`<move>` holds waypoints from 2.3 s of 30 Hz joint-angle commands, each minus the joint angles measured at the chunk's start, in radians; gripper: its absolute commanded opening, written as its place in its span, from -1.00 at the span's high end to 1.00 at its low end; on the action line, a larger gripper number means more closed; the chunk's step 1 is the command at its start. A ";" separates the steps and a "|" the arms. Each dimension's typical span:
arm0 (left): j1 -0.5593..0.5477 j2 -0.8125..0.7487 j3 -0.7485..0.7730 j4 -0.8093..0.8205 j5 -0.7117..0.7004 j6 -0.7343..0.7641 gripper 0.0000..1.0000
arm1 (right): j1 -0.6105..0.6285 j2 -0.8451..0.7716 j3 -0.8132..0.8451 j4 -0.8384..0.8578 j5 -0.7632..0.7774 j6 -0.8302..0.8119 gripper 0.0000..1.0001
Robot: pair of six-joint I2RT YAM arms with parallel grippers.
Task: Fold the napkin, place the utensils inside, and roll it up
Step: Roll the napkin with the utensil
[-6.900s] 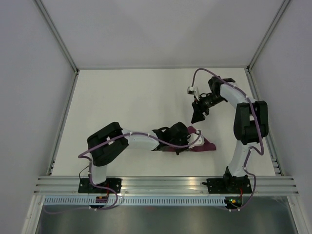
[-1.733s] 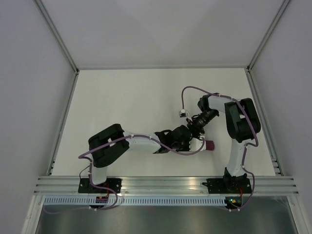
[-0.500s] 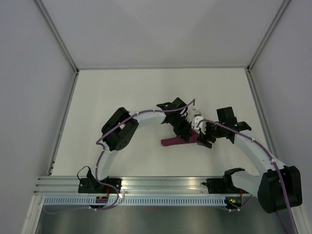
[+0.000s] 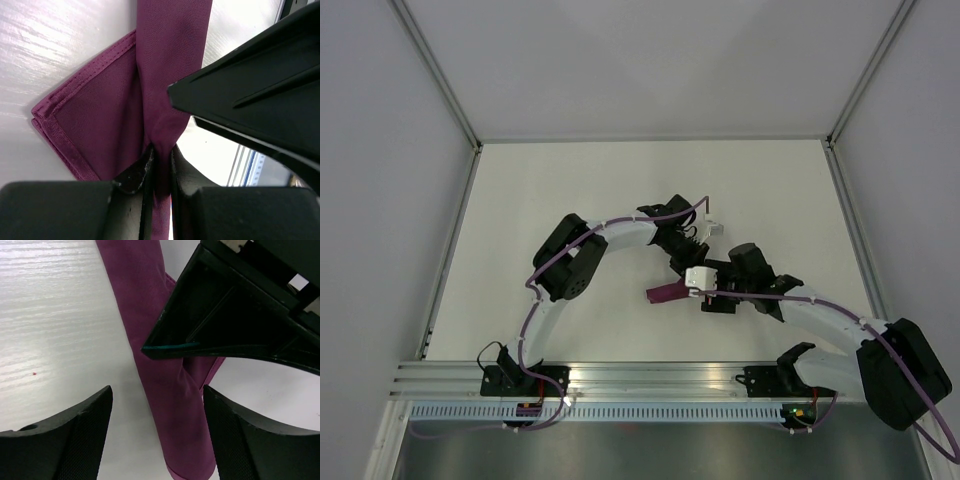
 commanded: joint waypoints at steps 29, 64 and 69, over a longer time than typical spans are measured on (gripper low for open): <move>0.054 -0.065 -0.075 0.002 -0.191 -0.084 0.22 | 0.050 0.233 0.076 -0.014 0.061 -0.017 0.38; -0.154 -1.126 -1.021 1.099 -1.088 0.169 -0.03 | -0.175 0.938 0.812 -0.796 -0.262 -0.236 0.43; -0.343 -1.014 -1.011 1.124 -1.188 0.378 -0.07 | -0.183 1.018 0.881 -0.859 -0.268 -0.239 0.42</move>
